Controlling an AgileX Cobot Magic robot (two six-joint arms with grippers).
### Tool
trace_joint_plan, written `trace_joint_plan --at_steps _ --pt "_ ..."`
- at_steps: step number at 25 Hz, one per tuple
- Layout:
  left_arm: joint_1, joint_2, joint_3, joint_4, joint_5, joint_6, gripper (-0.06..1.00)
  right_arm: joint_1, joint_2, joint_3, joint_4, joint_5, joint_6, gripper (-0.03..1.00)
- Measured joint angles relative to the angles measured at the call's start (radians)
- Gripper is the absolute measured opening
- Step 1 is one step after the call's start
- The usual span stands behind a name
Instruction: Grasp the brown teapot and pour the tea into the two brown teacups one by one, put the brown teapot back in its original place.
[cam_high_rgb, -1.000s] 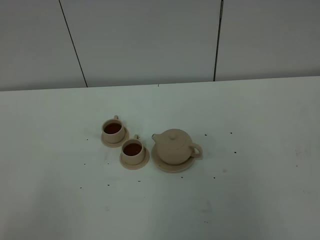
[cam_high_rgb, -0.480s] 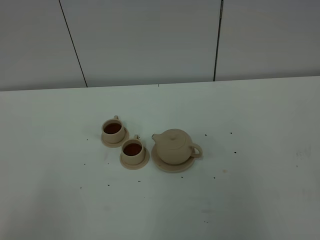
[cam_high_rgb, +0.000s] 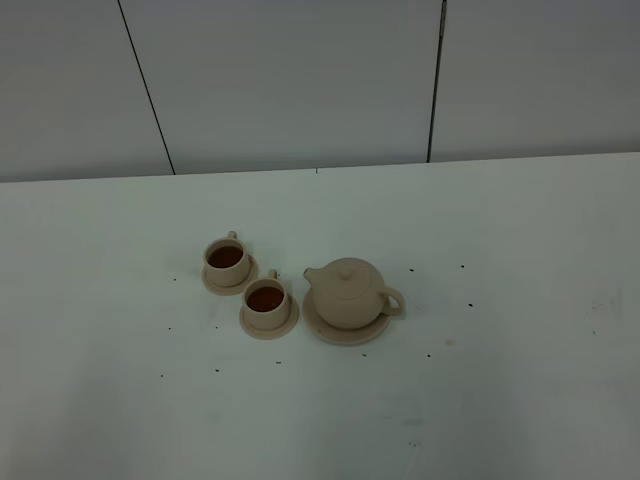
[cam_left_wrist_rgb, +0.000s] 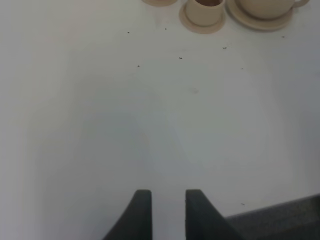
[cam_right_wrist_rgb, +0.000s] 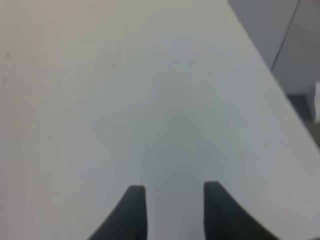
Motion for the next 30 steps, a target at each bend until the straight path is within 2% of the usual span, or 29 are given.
trace_joint_plan --at_steps 9,13,19,30 --pt "0.000 0.000 0.000 0.000 0.000 0.000 0.24 0.000 -0.018 0.005 0.016 0.021 -0.002 0.24" --pt "0.000 0.000 0.000 0.000 0.000 0.000 0.24 0.000 -0.018 0.003 0.056 0.088 -0.080 0.24" --pt "0.000 0.000 0.000 0.000 0.000 0.000 0.24 0.000 -0.018 0.030 0.122 0.104 -0.240 0.24" --pt "0.000 0.000 0.000 0.000 0.000 0.000 0.24 0.000 -0.019 0.033 0.096 0.107 -0.219 0.24"
